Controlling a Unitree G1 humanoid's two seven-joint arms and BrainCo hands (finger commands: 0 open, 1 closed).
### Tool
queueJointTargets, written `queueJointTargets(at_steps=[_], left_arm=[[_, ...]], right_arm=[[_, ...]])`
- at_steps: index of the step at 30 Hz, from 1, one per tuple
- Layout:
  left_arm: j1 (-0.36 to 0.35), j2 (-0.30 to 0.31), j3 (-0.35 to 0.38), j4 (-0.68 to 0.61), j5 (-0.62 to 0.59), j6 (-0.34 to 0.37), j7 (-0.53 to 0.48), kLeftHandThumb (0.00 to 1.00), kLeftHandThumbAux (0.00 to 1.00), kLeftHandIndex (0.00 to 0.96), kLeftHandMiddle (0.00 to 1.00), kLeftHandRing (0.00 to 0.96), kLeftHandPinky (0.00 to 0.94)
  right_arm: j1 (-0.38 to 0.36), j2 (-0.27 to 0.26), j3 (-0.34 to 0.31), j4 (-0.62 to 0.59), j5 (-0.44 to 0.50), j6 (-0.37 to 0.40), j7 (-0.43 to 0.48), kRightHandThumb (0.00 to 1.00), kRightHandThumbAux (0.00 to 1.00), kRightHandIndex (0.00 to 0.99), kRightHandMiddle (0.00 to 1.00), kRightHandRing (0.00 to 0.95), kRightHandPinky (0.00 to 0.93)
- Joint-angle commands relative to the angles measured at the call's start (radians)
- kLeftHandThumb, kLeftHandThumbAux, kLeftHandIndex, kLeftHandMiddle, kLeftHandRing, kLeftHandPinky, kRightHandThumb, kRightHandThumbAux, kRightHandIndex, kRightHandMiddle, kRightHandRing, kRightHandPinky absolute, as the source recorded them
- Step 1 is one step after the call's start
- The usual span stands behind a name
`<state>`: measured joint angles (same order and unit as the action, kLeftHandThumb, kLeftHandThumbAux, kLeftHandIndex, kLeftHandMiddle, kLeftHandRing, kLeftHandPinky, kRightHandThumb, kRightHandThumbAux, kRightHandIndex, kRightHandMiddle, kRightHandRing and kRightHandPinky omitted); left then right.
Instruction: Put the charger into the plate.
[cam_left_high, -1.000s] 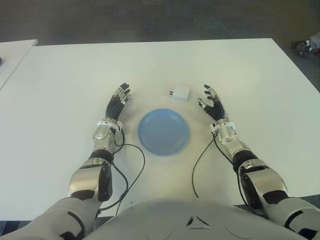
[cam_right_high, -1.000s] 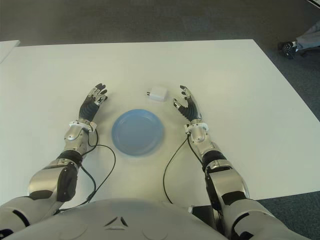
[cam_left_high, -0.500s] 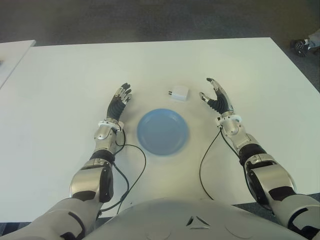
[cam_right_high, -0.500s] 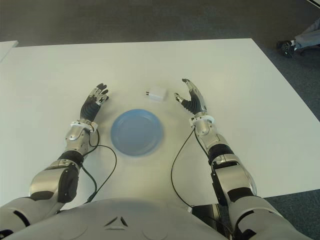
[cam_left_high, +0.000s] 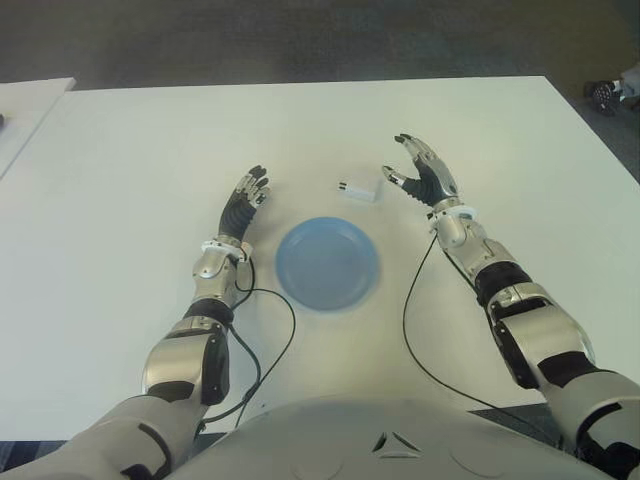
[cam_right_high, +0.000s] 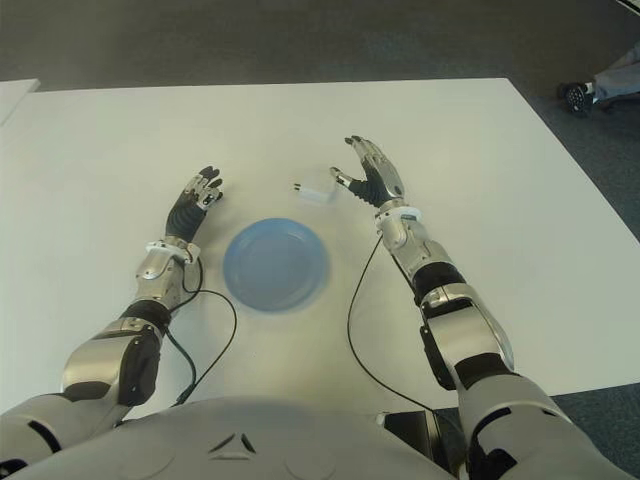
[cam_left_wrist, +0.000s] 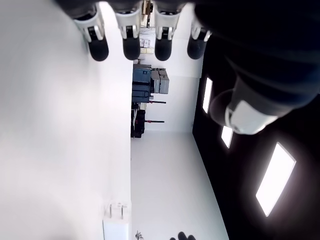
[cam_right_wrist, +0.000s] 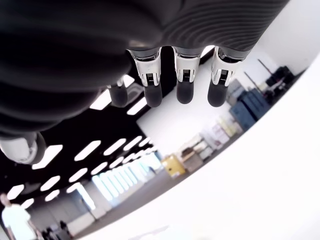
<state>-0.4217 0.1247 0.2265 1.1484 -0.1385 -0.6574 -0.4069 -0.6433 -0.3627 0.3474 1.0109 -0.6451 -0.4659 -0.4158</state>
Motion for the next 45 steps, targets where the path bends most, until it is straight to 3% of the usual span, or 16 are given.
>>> queueJointTargets(at_steps=[1,11,21,45], left_arm=[[0.031,-0.014,-0.007,0.034,0.006,0.045,0.012,0.168,0.531,0.000,0.000,0.020,0.081],[0.031,-0.019,-0.015,0.033,0.010,0.045,0.023,0.161,0.535,0.000,0.000,0.015,0.067],[0.033,-0.019,-0.025,0.031,0.018,0.054,0.039,0.141,0.539,0.000,0.000,0.012,0.061],[0.036,-0.034,-0.009,0.011,-0.009,0.097,0.031,0.120,0.565,0.000,0.007,0.013,0.054]], right_arm=[[-0.050,0.001,0.053,0.063,-0.056,0.039,-0.023,0.320,0.144,0.000,0.000,0.000,0.000],[-0.122,0.008,0.113,0.140,-0.091,0.064,-0.009,0.344,0.106,0.000,0.000,0.000,0.000],[-0.192,0.056,0.161,0.225,-0.093,0.111,0.064,0.366,0.114,0.000,0.000,0.000,0.000],[-0.180,0.121,0.251,0.341,-0.125,0.202,0.089,0.367,0.105,0.000,0.000,0.000,0.000]])
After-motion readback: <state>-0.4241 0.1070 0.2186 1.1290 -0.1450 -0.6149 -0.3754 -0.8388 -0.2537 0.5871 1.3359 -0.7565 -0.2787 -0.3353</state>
